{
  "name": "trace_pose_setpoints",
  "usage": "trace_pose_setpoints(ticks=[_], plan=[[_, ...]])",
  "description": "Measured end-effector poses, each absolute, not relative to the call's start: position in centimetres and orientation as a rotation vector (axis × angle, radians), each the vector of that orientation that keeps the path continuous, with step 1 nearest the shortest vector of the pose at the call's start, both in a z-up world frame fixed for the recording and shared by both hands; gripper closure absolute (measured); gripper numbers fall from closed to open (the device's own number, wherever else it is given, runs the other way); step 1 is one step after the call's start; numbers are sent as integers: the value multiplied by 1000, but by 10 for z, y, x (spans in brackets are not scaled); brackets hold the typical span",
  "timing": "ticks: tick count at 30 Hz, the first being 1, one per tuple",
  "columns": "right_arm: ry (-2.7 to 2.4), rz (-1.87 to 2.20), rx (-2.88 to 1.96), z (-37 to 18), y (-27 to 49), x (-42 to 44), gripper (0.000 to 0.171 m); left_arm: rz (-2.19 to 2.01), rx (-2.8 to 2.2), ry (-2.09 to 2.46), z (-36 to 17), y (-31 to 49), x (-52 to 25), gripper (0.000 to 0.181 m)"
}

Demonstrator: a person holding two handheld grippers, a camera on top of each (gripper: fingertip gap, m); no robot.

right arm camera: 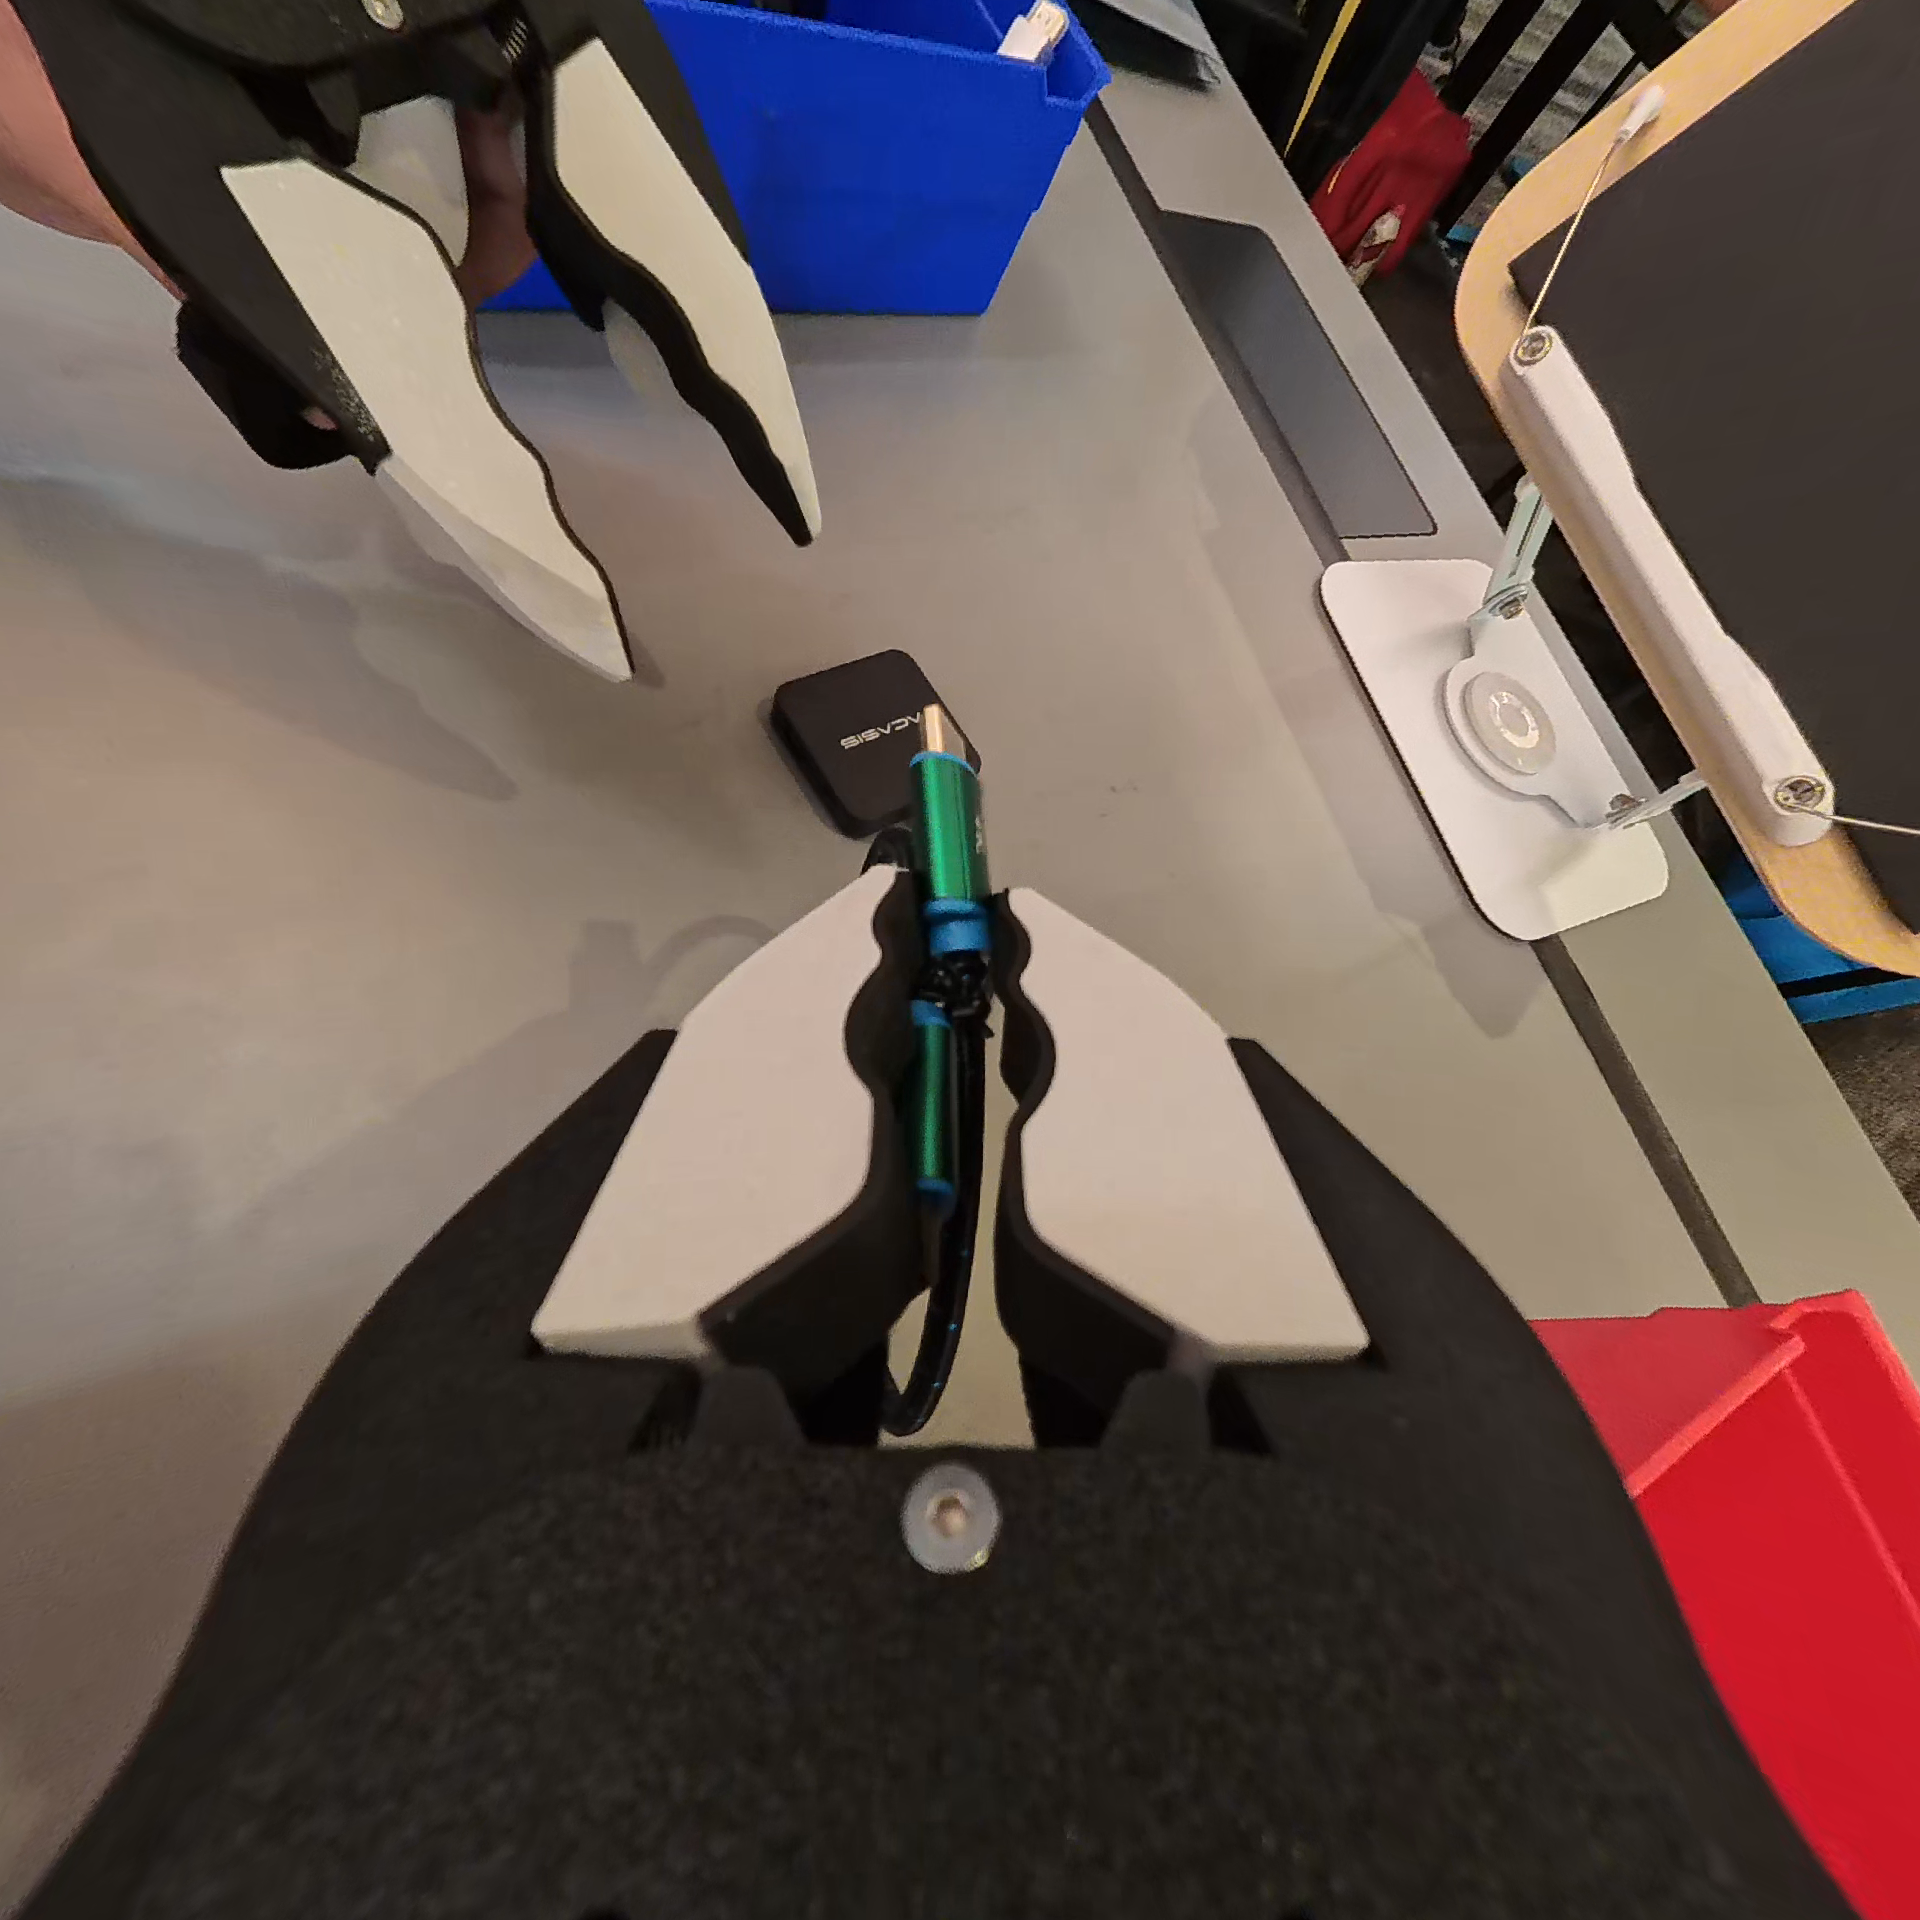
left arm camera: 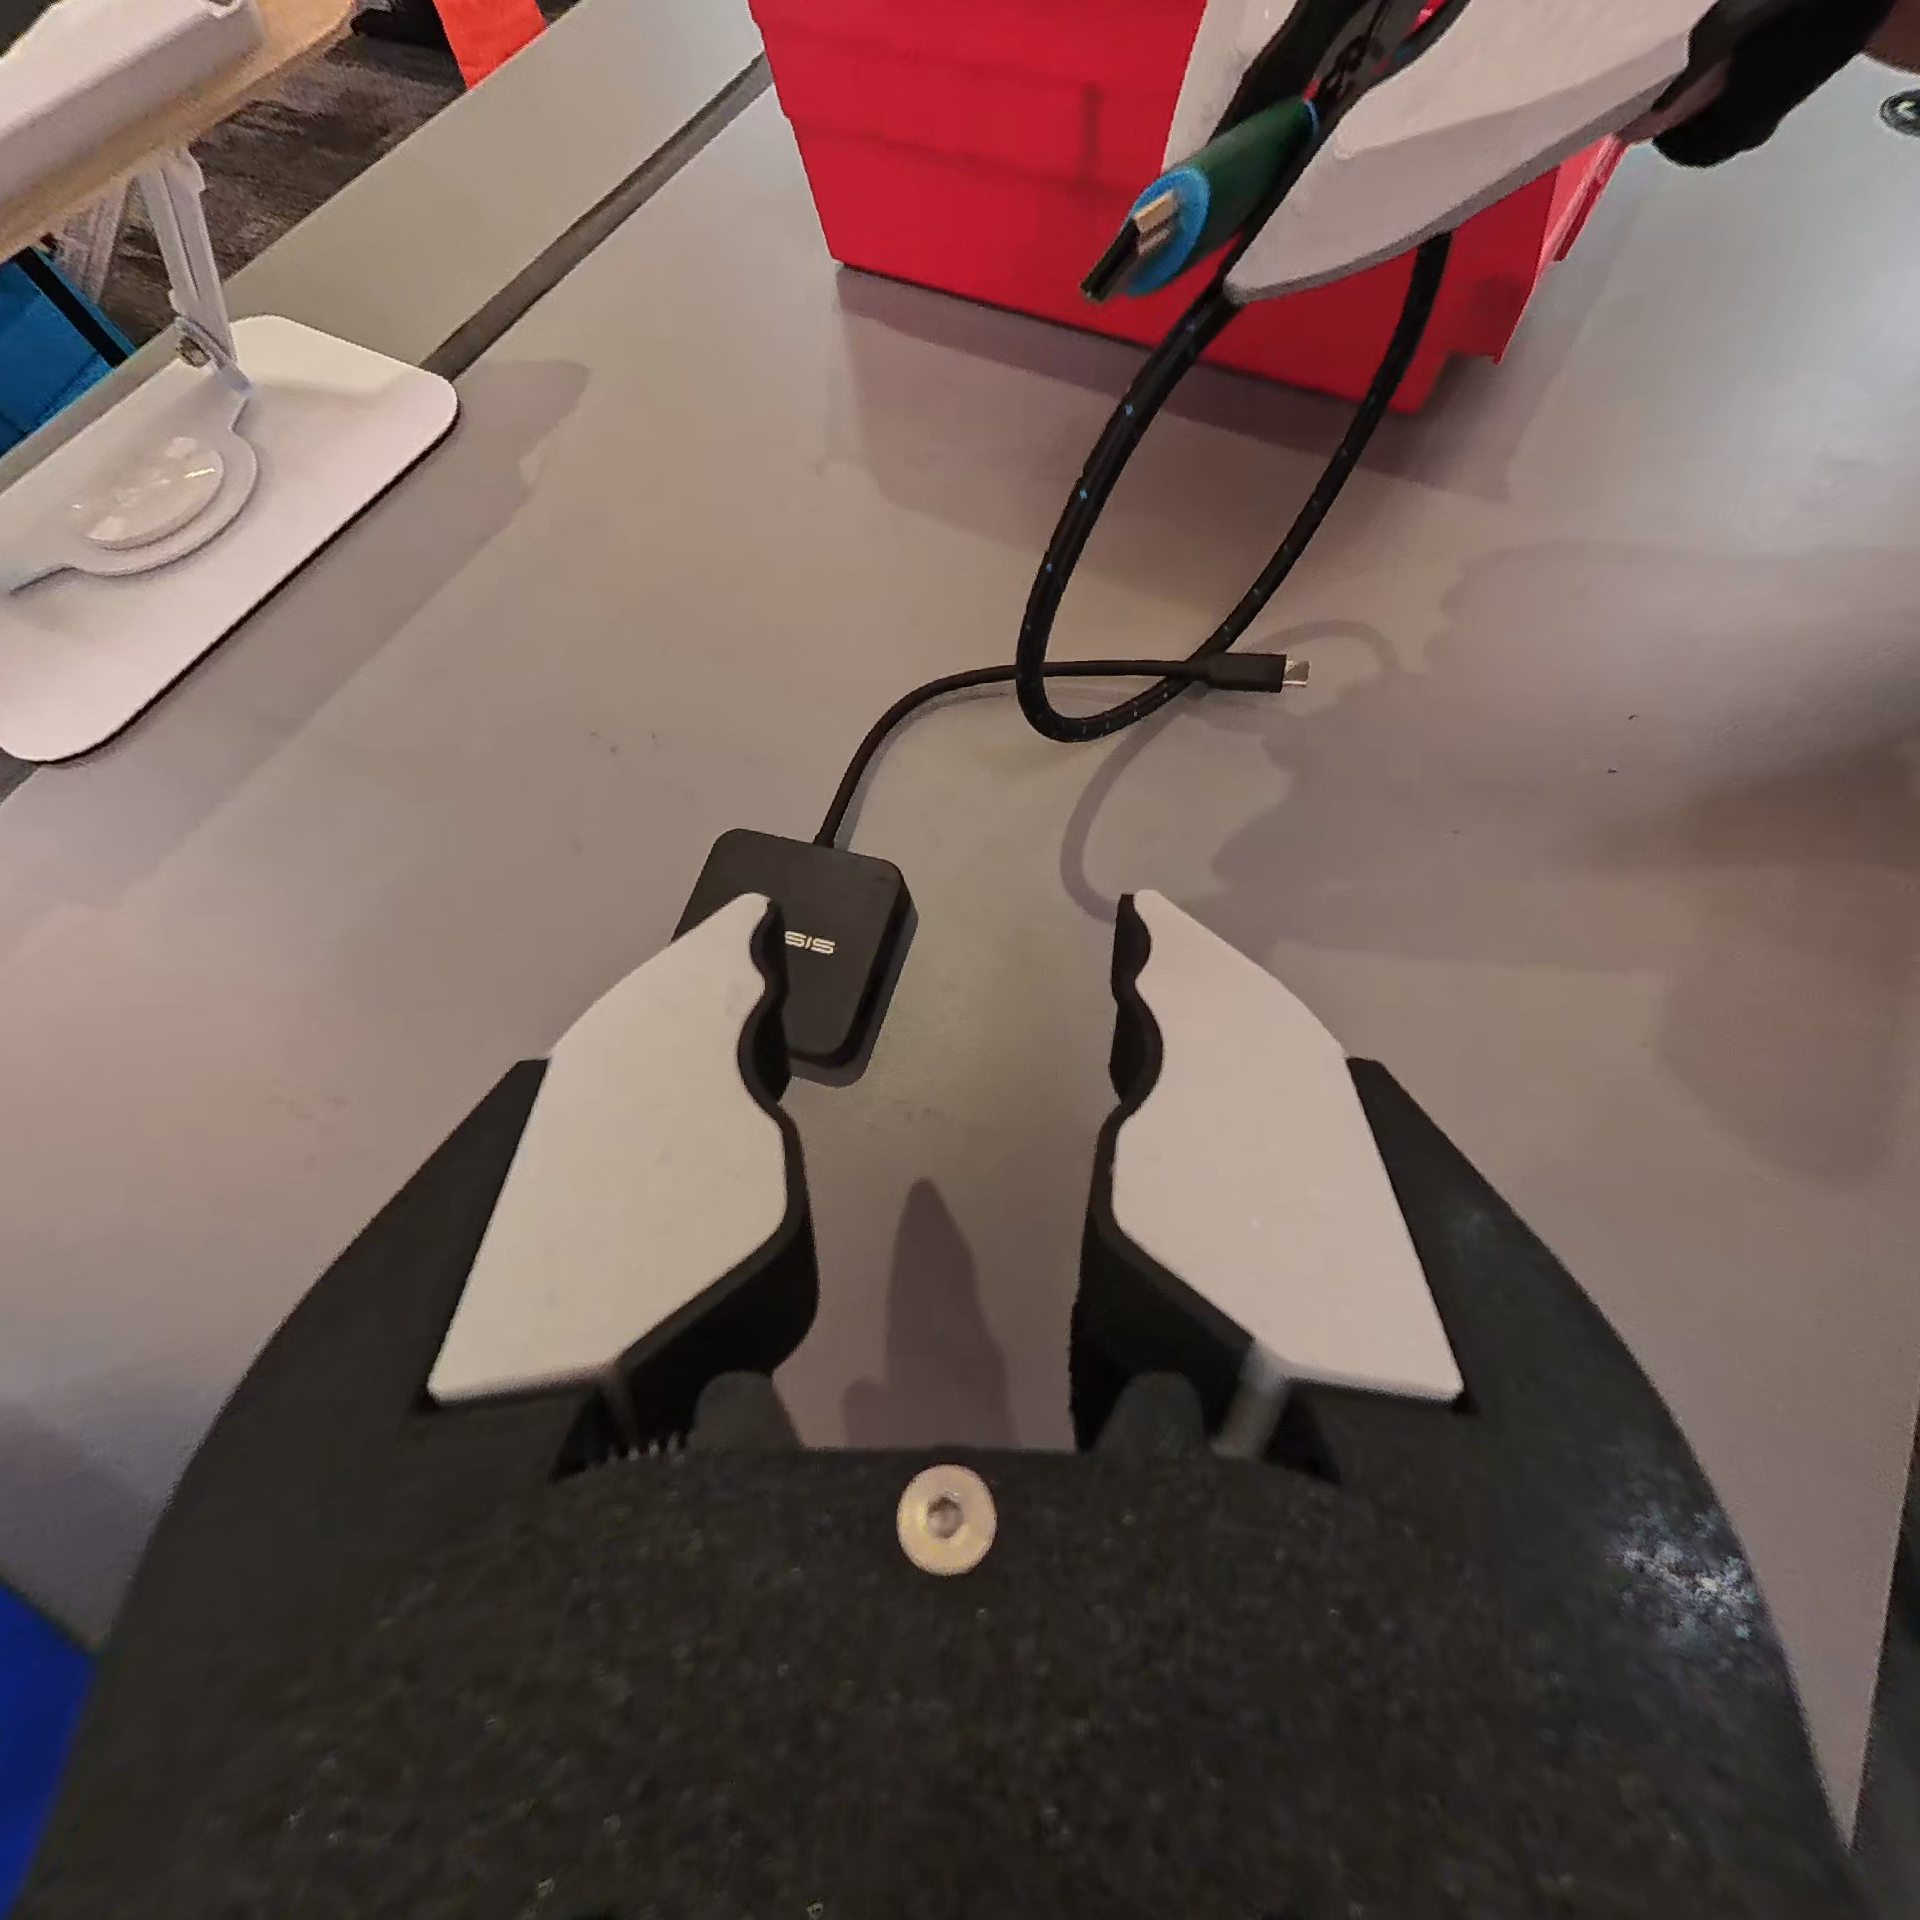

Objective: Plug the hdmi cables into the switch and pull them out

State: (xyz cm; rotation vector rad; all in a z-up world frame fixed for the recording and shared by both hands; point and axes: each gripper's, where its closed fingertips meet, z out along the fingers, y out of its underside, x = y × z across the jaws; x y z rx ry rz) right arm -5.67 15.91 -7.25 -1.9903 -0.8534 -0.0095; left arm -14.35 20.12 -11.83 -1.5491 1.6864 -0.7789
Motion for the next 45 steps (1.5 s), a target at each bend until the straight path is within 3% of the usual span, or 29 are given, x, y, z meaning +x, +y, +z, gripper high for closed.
trace_pose_setpoints(ticks=[13,19,27,36,39,45], plan=[[-861,52,-1986,-64,150,-56,159,-799,-1565,1691,-121,198,-143,123],[-714,364,-1677,52,105,-34,160,-783,-1583,1709,-129,199,-143,122],[-479,351,-1556,118,52,49,159,-834,-1595,1749,-142,185,-137,122],[-228,14,-1778,78,58,147,159,-810,-1544,1890,-162,146,-125,118],[-282,-139,-2043,26,53,171,159,-810,-1546,1891,-165,143,-128,118],[-705,-818,-2291,-95,63,188,158,-866,-1556,1841,-156,142,-130,121]])
